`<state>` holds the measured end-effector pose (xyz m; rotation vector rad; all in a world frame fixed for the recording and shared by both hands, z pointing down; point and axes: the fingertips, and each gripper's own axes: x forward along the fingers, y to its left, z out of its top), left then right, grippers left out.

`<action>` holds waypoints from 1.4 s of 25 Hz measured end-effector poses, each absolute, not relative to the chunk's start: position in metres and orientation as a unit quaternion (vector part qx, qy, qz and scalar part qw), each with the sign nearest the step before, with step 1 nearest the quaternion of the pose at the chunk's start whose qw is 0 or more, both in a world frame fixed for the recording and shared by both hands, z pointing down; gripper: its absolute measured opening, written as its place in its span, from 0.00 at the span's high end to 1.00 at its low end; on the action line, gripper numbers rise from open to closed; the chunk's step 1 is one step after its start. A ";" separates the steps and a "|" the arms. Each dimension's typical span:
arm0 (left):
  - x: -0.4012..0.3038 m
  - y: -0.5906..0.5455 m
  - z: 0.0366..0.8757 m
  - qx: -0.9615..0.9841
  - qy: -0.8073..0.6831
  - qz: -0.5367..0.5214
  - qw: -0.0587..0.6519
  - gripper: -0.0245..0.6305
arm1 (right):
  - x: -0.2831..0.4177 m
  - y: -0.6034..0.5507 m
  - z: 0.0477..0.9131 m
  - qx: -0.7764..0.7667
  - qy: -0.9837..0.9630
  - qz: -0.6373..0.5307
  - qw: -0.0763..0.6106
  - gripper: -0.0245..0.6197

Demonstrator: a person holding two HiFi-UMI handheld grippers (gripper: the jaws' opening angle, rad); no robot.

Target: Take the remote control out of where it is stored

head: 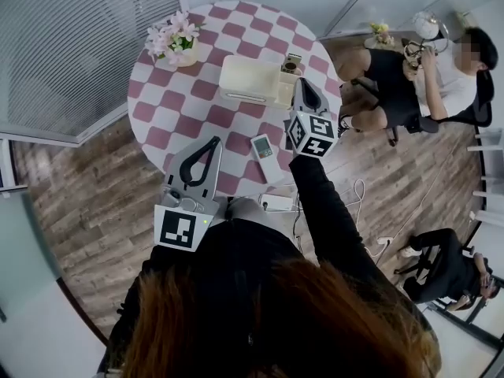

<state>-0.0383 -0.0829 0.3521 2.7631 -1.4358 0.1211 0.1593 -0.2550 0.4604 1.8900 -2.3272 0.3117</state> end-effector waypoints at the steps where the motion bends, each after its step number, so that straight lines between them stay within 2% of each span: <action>1: -0.039 -0.084 0.352 0.886 -0.462 0.039 0.014 0.95 | 0.162 -0.262 0.468 0.628 -0.767 0.110 0.065 0.94; 10: -0.044 -0.086 0.355 0.884 -0.465 0.043 0.015 0.95 | 0.165 -0.304 0.515 0.637 -0.754 0.135 0.084 0.94; 14: -0.045 -0.087 0.357 0.884 -0.465 0.047 0.018 0.95 | 0.165 -0.318 0.524 0.639 -0.750 0.155 0.073 0.93; 15: -0.045 -0.087 0.357 0.883 -0.466 0.049 0.018 0.95 | 0.165 -0.321 0.527 0.639 -0.748 0.165 0.072 0.92; 18: -0.048 -0.087 0.356 0.882 -0.469 0.052 0.017 0.95 | 0.165 -0.329 0.540 0.641 -0.738 0.195 0.080 0.69; 21: -0.050 -0.087 0.358 0.880 -0.472 0.053 0.020 0.95 | 0.164 -0.334 0.551 0.649 -0.726 0.202 0.101 0.63; 35: -0.062 -0.086 0.359 0.868 -0.492 0.060 0.020 0.95 | 0.168 -0.353 0.562 0.675 -0.700 0.201 0.118 0.62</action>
